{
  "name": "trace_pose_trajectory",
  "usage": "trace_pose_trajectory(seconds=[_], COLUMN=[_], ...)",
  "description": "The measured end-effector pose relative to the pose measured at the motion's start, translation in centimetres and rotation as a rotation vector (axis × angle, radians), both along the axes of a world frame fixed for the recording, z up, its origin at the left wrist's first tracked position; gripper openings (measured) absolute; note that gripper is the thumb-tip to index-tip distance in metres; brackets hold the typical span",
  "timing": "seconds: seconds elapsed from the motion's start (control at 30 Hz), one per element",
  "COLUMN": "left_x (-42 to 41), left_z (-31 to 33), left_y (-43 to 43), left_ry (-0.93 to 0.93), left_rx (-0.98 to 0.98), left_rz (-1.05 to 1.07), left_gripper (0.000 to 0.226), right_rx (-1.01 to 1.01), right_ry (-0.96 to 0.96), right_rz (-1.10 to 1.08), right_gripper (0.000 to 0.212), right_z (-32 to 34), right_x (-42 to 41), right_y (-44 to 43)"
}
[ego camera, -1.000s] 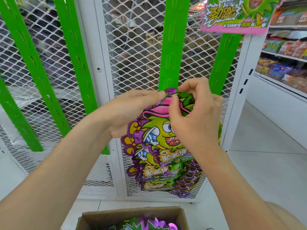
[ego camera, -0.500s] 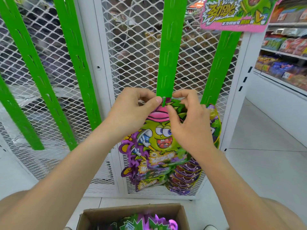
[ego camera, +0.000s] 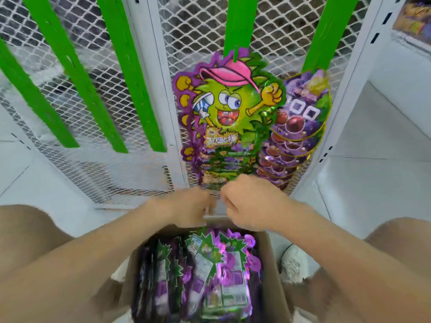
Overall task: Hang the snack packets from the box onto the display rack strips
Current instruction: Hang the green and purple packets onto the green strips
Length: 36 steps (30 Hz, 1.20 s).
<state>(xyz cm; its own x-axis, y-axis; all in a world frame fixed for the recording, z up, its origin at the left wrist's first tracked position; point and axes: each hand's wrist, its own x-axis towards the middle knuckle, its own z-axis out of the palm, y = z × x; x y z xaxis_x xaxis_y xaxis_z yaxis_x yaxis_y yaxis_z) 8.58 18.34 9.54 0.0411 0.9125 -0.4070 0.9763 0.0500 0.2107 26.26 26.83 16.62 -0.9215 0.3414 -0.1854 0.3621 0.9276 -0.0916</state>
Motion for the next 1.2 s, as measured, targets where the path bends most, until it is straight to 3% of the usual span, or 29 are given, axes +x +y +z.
trace_pose_trajectory(seconds=[0.07, 0.13, 0.27, 0.43, 0.6, 0.67, 0.77, 0.87, 0.97, 1.07, 1.2], left_x=[0.6, 1.2, 0.3, -1.3, -2.1, -2.1, -2.2, -2.6, -3.7, -3.5, -1.9], left_z=[-3.9, -7.2, -11.9, -13.0, -9.9, -7.9, -4.2, 0.0, 2.6, 4.2, 5.2], left_y=[-0.9, -1.8, -4.5, -7.1, -5.9, -5.0, -4.0, -3.6, -3.7, -3.7, -3.5], left_ry=[0.04, 0.085, 0.2, 0.363, 0.284, 0.223, 0.099, 0.029, -0.156, -0.484, -0.836], left_rx=[-0.213, -0.293, -0.511, -0.344, -0.352, -0.322, -0.123, 0.033, 0.126, 0.173, 0.191], left_rz=[-0.08, -0.104, -0.122, -0.206, -0.159, -0.107, -0.001, 0.149, 0.351, 0.647, 0.989], left_gripper=[0.03, 0.044, 0.053, 0.049, 0.037, 0.033, 0.016, 0.011, 0.02, 0.023, 0.02], right_rx=[-0.005, -0.024, -0.035, -0.035, -0.045, -0.063, -0.071, -0.085, -0.222, -0.303, -0.384], right_ry=[-0.144, -0.214, -0.284, -0.296, -0.308, -0.319, -0.27, -0.065, 0.134, 0.208, 0.102], right_rz=[0.064, 0.092, 0.108, 0.144, 0.198, 0.199, 0.162, 0.082, -0.018, 0.02, 0.041], right_gripper=[0.021, 0.036, 0.036, 0.008, 0.012, 0.018, 0.015, 0.005, 0.017, 0.046, 0.112], right_z=[-1.6, -2.2, -2.8, -3.3, -4.0, -4.2, -4.3, -4.7, -4.8, -4.4, -2.8], right_x=[0.5, 0.9, 1.0, 0.3, -0.2, -0.3, -0.8, -1.5, -2.2, -2.0, -0.9], right_y=[-0.5, -0.4, 0.1, -0.3, -1.1, -1.2, -0.9, -0.8, -1.0, -1.9, -3.5])
